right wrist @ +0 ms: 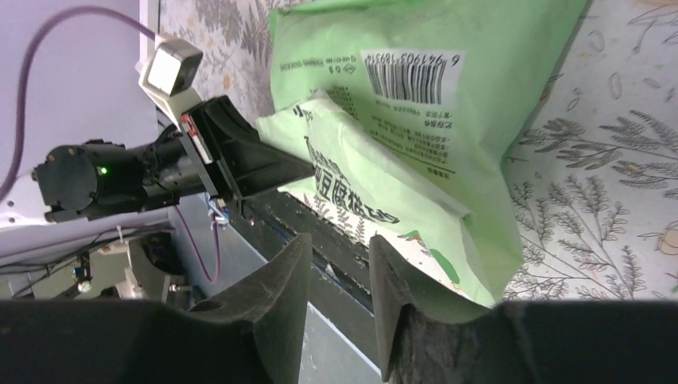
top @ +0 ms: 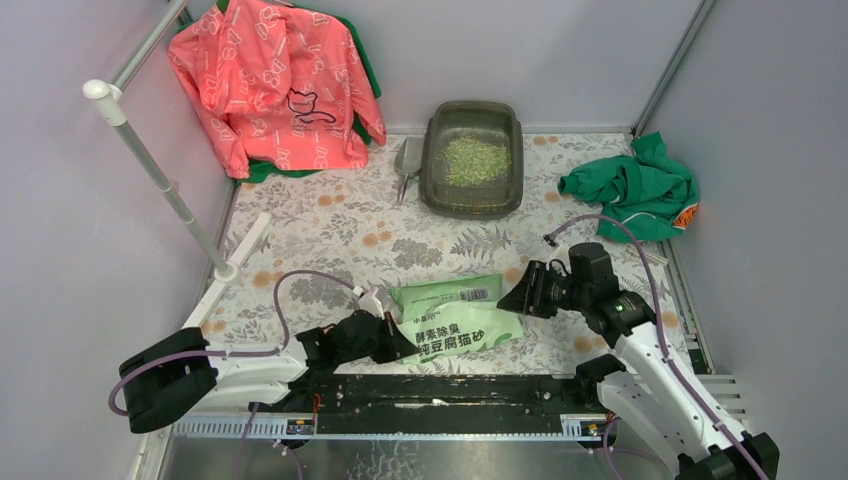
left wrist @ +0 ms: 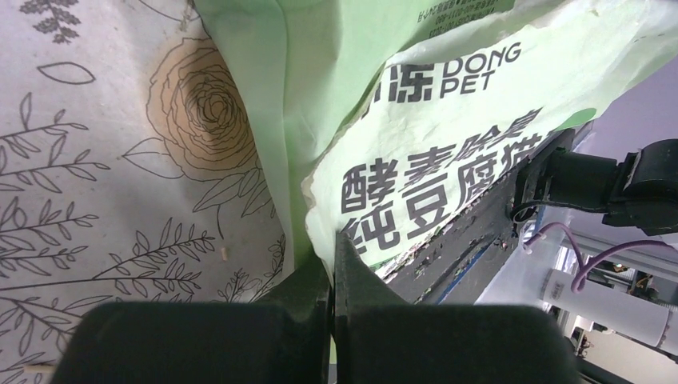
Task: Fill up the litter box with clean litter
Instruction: Adjust the cat litter bag at the center of the board.
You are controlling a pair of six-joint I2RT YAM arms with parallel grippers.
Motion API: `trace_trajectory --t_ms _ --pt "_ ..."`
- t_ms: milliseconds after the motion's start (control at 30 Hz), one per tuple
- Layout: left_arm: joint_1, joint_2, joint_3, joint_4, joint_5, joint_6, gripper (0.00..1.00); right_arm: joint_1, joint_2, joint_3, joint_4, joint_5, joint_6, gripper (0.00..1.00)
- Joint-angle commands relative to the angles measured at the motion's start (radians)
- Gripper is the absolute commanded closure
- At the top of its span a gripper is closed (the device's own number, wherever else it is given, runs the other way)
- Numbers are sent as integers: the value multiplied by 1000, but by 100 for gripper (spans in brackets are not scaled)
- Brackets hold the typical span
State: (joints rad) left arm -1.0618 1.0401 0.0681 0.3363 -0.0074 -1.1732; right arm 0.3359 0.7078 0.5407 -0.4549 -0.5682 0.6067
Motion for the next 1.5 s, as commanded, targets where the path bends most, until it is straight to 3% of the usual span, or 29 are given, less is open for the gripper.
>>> trace_trajectory --t_ms 0,267,500,567,800,1267,1467 --pt "-9 18 17 -151 -37 60 100 69 32 2 47 14 8 63" --pt "-9 -9 66 -227 -59 81 100 281 190 11 65 287 15 67" --pt "0 -131 67 -347 -150 60 100 296 349 -54 98 555 104 66" --pt "9 -160 58 -379 -159 54 99 297 386 -72 115 563 115 67" --pt "13 -207 70 -404 -145 57 70 298 410 -133 181 549 123 72" --pt "-11 -297 303 -666 -228 108 75 316 402 -111 148 564 100 72" --pt "-61 -271 343 -668 -253 95 83 337 366 -83 95 590 91 64"
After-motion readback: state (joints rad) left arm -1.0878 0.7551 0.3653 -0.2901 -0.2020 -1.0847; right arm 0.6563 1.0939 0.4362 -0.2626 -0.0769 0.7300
